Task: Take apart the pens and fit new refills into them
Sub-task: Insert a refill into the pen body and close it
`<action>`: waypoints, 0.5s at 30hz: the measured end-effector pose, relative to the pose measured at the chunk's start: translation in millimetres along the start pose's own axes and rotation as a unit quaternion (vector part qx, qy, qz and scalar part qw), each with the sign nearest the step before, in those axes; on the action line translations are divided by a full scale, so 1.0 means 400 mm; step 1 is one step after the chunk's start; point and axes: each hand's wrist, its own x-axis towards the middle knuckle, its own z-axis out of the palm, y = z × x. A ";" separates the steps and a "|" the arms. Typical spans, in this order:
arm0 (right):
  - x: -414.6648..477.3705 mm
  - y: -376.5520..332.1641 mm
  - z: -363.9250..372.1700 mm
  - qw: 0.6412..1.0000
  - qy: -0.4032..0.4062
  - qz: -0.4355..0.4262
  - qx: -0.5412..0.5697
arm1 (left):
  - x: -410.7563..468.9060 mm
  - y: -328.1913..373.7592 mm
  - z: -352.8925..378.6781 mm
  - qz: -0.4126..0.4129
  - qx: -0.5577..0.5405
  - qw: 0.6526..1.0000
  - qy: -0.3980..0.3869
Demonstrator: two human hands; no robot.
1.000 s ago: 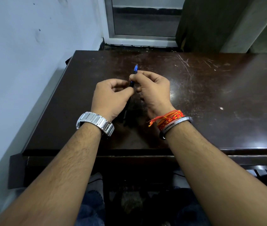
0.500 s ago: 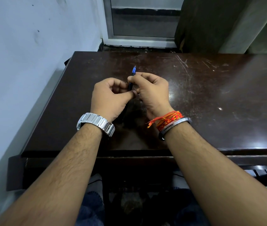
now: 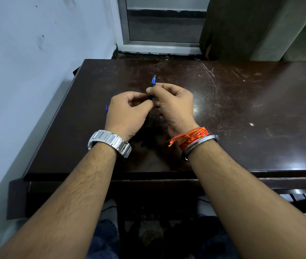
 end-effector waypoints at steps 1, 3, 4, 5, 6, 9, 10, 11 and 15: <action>-0.001 0.000 0.000 1.000 0.001 0.001 0.001 | -0.001 0.000 0.000 -0.002 0.002 1.000 -0.003; -0.003 0.001 0.001 1.000 -0.001 0.003 0.002 | -0.001 -0.002 0.000 0.000 0.004 1.000 -0.001; -0.004 0.002 0.002 1.000 -0.007 0.005 0.005 | -0.002 -0.003 -0.001 0.005 0.007 1.000 0.004; -0.006 0.002 0.003 1.000 -0.015 0.006 0.008 | -0.002 -0.003 -0.002 0.010 0.011 1.000 0.007; -0.006 0.001 0.004 1.000 -0.020 0.005 0.010 | -0.003 -0.002 -0.003 0.010 0.010 1.000 0.007; -0.003 -0.002 0.001 1.000 -0.016 -0.002 0.004 | -0.003 0.006 -0.001 -0.007 -0.005 1.000 -0.011; -0.001 -0.002 0.000 1.000 -0.013 -0.001 0.004 | -0.004 0.009 -0.001 -0.006 -0.003 1.000 -0.018; 0.000 -0.002 -0.002 1.000 -0.011 0.001 0.004 | -0.004 0.009 0.000 -0.003 0.002 1.000 -0.022; 0.002 0.002 -0.007 1.000 -0.013 0.004 0.011 | -0.006 0.007 -0.004 0.004 0.006 1.000 -0.009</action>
